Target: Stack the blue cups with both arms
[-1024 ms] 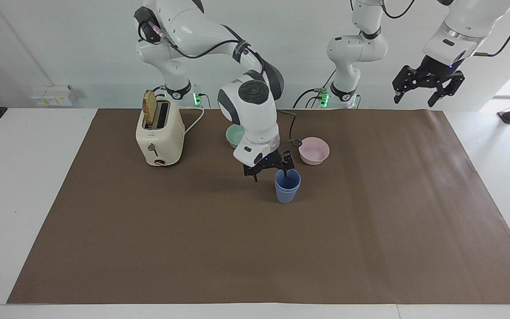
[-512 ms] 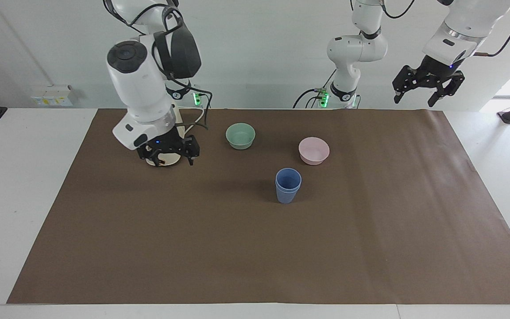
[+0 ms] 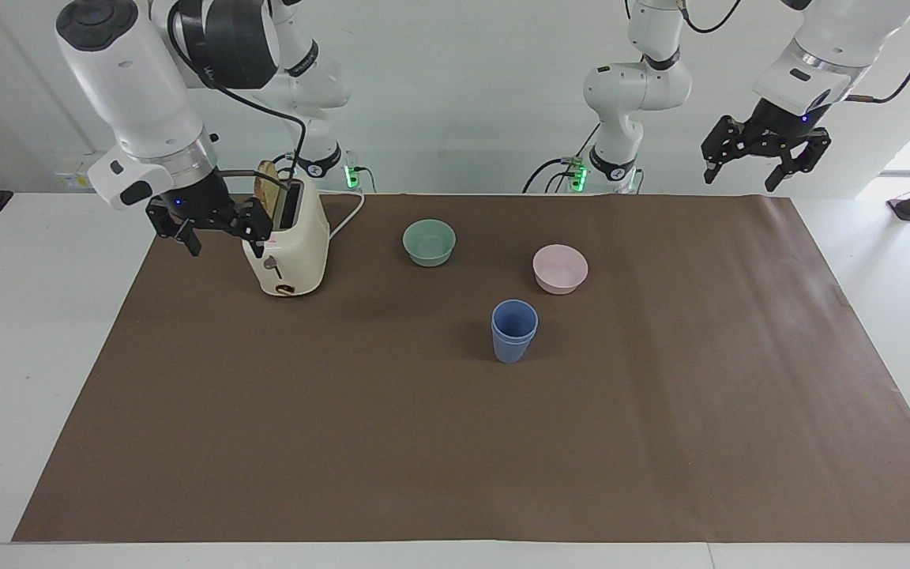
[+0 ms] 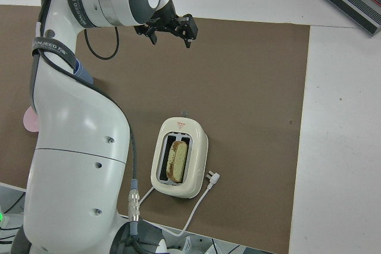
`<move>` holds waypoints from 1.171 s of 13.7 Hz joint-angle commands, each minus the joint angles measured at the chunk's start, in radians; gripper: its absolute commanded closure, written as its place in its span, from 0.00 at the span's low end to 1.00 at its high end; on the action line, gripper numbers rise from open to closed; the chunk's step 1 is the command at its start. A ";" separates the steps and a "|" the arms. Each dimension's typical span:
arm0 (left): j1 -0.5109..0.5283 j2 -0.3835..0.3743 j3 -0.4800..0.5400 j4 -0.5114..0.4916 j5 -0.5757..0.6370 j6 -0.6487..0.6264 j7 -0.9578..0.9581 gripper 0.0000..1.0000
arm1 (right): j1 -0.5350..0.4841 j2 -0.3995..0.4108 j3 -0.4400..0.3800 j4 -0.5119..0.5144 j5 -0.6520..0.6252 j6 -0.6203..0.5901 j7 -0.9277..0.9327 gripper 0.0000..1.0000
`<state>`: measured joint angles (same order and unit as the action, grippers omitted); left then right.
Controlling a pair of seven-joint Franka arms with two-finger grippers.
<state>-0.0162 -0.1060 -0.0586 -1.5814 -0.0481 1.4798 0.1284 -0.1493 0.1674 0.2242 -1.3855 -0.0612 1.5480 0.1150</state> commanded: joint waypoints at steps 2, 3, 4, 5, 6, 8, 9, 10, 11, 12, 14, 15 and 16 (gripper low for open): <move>0.018 -0.017 -0.003 -0.022 -0.012 0.005 -0.019 0.00 | -0.016 -0.061 0.009 -0.012 0.012 -0.031 -0.020 0.00; 0.016 -0.017 -0.004 -0.023 -0.010 0.010 -0.057 0.00 | -0.018 -0.063 0.007 -0.012 0.018 -0.031 -0.020 0.00; 0.016 -0.017 -0.004 -0.023 -0.010 0.010 -0.067 0.00 | -0.019 -0.065 0.006 -0.012 0.020 -0.029 -0.021 0.00; 0.016 -0.017 -0.004 -0.023 -0.010 0.008 -0.066 0.00 | -0.019 -0.068 0.007 -0.013 0.024 -0.025 -0.020 0.00; 0.016 -0.017 -0.004 -0.023 -0.010 0.007 -0.061 0.00 | -0.019 -0.077 0.007 -0.013 0.037 -0.017 -0.018 0.00; 0.015 -0.018 -0.004 -0.025 -0.010 0.007 -0.058 0.00 | -0.018 -0.078 0.009 -0.013 0.038 -0.016 -0.020 0.00; 0.013 -0.020 -0.004 -0.028 -0.010 0.005 -0.058 0.00 | -0.019 -0.078 0.007 -0.013 0.038 -0.016 -0.018 0.00; 0.012 -0.021 -0.004 -0.031 -0.010 0.005 -0.058 0.00 | -0.019 -0.078 0.007 -0.013 0.038 -0.016 -0.020 0.00; 0.012 -0.021 -0.004 -0.031 -0.010 0.005 -0.058 0.00 | -0.019 -0.078 0.009 -0.013 0.038 -0.016 -0.020 0.00; 0.012 -0.021 -0.004 -0.031 -0.010 0.005 -0.058 0.00 | -0.019 -0.077 0.007 -0.013 0.037 -0.016 -0.020 0.00; 0.010 -0.021 -0.004 -0.031 -0.010 0.005 -0.058 0.00 | -0.019 -0.077 0.007 -0.013 0.037 -0.016 -0.020 0.00; 0.010 -0.021 -0.004 -0.031 -0.010 0.005 -0.058 0.00 | -0.019 -0.077 0.007 -0.013 0.037 -0.016 -0.020 0.00; 0.010 -0.021 -0.004 -0.031 -0.010 0.004 -0.058 0.00 | -0.019 -0.078 0.007 -0.013 0.038 -0.016 -0.021 0.00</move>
